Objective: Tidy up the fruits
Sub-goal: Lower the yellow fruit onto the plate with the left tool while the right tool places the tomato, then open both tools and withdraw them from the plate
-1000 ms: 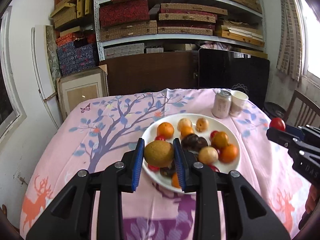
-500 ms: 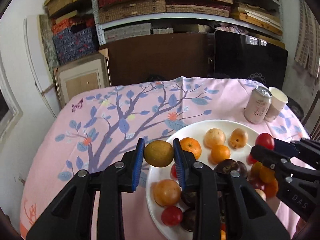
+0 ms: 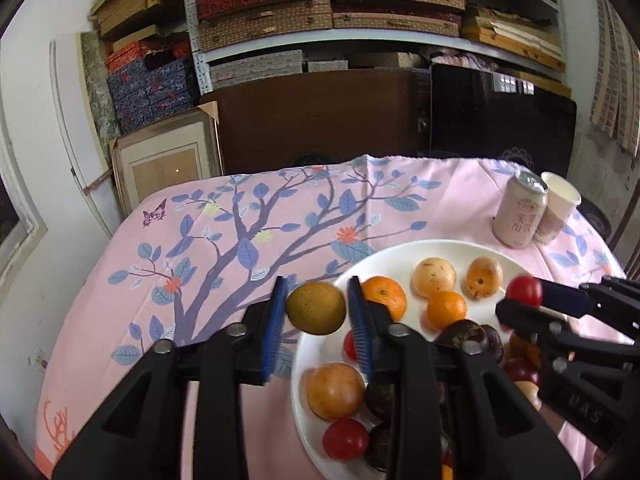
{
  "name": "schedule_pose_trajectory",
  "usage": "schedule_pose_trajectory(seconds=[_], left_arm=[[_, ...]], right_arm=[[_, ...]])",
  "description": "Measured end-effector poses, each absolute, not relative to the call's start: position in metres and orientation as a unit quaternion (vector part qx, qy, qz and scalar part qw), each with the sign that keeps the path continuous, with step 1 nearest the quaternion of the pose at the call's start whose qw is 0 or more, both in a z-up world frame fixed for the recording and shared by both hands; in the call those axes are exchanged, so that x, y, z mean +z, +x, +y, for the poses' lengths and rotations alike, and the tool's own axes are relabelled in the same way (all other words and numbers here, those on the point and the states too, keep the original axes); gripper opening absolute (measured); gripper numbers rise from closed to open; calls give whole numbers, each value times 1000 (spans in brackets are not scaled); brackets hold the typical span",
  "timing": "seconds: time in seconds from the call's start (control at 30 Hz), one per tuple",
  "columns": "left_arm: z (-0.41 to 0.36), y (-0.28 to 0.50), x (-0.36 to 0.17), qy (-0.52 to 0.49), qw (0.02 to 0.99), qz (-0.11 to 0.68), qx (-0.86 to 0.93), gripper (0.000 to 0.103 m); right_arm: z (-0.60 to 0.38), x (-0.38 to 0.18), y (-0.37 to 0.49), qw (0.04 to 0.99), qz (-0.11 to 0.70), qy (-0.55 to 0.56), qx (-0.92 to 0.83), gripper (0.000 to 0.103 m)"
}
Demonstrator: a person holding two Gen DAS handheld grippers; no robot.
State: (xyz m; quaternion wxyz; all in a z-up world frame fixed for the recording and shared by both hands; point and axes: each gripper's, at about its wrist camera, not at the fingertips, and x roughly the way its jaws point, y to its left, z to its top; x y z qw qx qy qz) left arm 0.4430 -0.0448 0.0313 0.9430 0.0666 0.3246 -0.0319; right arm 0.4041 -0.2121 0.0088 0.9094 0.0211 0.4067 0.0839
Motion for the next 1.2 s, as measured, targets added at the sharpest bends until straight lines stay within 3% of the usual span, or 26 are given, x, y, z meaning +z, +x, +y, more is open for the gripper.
schedule_pose_trajectory(seconds=[0.03, 0.13, 0.27, 0.57, 0.7, 0.93, 1.2], left_arm=[[-40, 443, 32, 61, 944, 323, -20, 95], [-30, 437, 33, 75, 948, 309, 9, 98], [-23, 421, 31, 70, 938, 340, -17, 99], [-18, 326, 57, 49, 948, 311, -33, 99], [-22, 268, 64, 48, 954, 288, -62, 99], [-25, 186, 50, 65, 975, 209, -27, 99], [-10, 197, 10, 37, 964, 262, 2, 99]], right_arm=[[-213, 11, 401, 914, 398, 21, 74, 82], [-220, 18, 393, 925, 376, 12, 53, 97], [-233, 28, 380, 921, 387, 29, 44, 98], [-270, 41, 297, 927, 368, 66, -31, 99], [-263, 34, 252, 923, 378, 26, -67, 99], [-267, 24, 187, 940, 332, 70, -47, 99], [-240, -6, 179, 943, 327, 5, -67, 99]])
